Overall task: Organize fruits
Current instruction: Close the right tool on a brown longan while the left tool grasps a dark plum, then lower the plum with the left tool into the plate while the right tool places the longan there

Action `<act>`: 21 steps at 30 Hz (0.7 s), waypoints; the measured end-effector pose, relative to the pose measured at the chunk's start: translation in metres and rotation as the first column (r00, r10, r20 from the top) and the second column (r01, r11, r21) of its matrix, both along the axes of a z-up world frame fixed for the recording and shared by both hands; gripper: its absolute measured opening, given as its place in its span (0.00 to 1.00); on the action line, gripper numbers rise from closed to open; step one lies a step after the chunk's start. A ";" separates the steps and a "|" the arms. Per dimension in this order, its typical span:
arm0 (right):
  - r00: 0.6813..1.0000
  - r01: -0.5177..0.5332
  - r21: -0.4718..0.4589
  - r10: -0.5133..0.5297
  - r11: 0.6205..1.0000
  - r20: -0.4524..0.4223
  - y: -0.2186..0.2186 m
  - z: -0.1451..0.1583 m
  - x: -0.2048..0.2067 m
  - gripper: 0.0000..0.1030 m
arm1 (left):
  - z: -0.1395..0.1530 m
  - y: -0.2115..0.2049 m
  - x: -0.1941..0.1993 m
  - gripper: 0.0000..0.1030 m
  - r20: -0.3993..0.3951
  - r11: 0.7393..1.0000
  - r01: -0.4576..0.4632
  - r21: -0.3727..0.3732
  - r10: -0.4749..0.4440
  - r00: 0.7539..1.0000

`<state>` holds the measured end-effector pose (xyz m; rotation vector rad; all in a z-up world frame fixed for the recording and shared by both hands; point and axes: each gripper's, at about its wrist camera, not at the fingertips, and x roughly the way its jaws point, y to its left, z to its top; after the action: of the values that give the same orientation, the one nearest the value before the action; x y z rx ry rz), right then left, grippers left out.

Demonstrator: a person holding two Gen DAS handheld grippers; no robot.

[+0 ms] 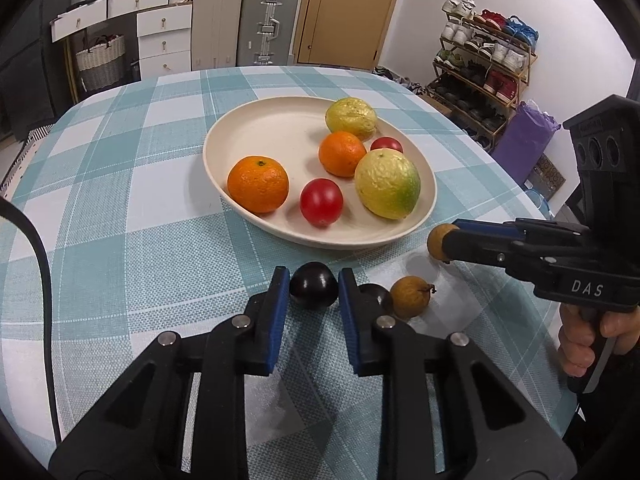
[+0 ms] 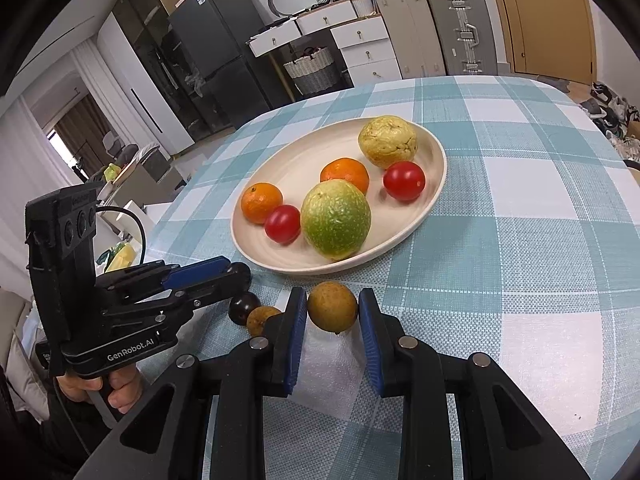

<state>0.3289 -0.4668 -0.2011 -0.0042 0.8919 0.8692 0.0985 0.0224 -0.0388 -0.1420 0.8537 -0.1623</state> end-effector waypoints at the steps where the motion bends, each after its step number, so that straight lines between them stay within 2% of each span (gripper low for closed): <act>1: 1.000 -0.001 0.001 0.001 1.000 0.000 0.000 0.000 0.000 0.26 | 0.001 0.000 -0.001 0.22 0.003 1.000 -0.003 0.001 0.003 1.000; 21: 0.996 0.038 0.029 -0.041 0.999 0.081 -0.013 0.025 0.004 0.26 | 0.045 0.007 -0.015 0.22 0.144 0.999 -0.049 0.000 0.049 0.988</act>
<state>0.3329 -0.4796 -0.1765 0.0019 0.8009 0.8387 0.0835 0.0297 0.0060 -0.1462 0.7057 -0.1235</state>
